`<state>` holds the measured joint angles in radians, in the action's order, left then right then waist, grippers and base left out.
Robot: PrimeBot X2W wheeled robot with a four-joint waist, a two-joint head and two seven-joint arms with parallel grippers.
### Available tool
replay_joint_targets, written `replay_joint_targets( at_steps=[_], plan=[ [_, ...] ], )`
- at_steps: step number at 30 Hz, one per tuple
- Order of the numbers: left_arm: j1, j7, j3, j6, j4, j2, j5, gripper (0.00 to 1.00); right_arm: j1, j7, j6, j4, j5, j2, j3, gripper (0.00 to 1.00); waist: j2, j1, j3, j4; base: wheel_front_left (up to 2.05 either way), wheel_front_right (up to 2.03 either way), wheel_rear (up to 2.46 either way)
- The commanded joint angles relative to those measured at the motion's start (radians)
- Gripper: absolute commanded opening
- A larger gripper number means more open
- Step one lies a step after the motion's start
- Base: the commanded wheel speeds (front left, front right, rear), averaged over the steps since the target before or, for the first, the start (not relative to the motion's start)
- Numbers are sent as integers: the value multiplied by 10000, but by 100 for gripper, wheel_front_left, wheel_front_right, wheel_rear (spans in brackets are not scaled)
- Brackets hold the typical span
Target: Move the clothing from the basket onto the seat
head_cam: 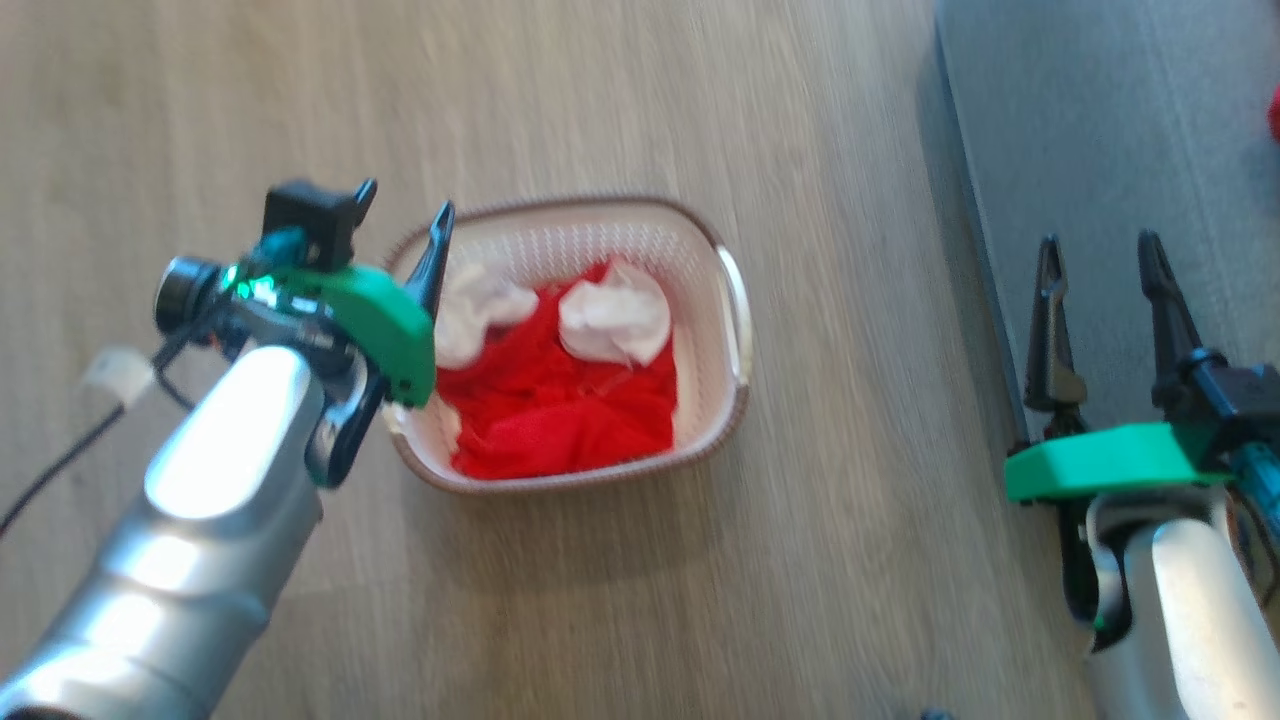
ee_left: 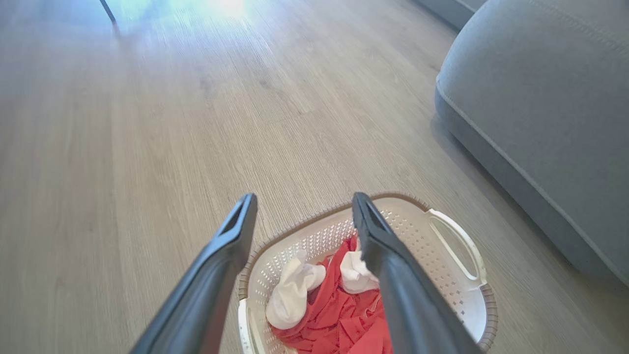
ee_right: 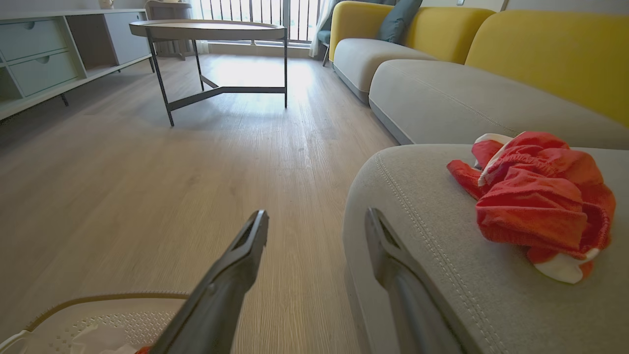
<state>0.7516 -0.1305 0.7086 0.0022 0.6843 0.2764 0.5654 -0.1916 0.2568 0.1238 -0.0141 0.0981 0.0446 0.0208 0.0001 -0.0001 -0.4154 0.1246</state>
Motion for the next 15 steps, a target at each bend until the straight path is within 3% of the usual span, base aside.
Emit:
replay_joint_targets(
  at_steps=[1,15],
  plan=[
    [-313,-423,-517,204,-414,472,148,100,301,49,69,230,-159,56,-76,100,-1,1,1385,-834,0,0,0],
    [-3110,-1130,-1412,1222,-2357,1567,714,100,1382,49,69,-4,-533,56,83,100,-1,1,2996,-1779,0,0,0]
  ],
)
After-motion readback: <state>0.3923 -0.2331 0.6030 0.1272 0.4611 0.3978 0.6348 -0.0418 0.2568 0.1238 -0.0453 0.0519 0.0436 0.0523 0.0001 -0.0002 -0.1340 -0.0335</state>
